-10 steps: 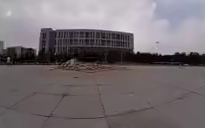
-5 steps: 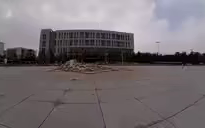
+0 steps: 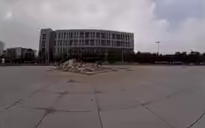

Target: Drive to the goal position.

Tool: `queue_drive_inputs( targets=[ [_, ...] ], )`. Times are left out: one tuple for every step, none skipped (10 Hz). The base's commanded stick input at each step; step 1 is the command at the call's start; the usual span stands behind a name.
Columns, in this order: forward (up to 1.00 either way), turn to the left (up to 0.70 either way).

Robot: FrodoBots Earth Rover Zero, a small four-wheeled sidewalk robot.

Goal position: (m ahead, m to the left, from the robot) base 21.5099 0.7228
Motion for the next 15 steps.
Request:
queue_drive_inputs(
  targets=[
    [0.70, 0.00],
    [0.70, 0.00],
    [0.70, 0.00],
    [0.70, 0.00],
    [0.70, 0.00],
    [0.70, 0.00],
    [0.70, 0.00],
    [0.70, 0.00],
    [0.70, 0.00],
    [0.70, 0.00],
    [0.70, 0.00],
    [0.70, 0.00],
    [0.70, 0.00],
    [0.70, 0.00],
    [0.70, 0.00]
  ],
)
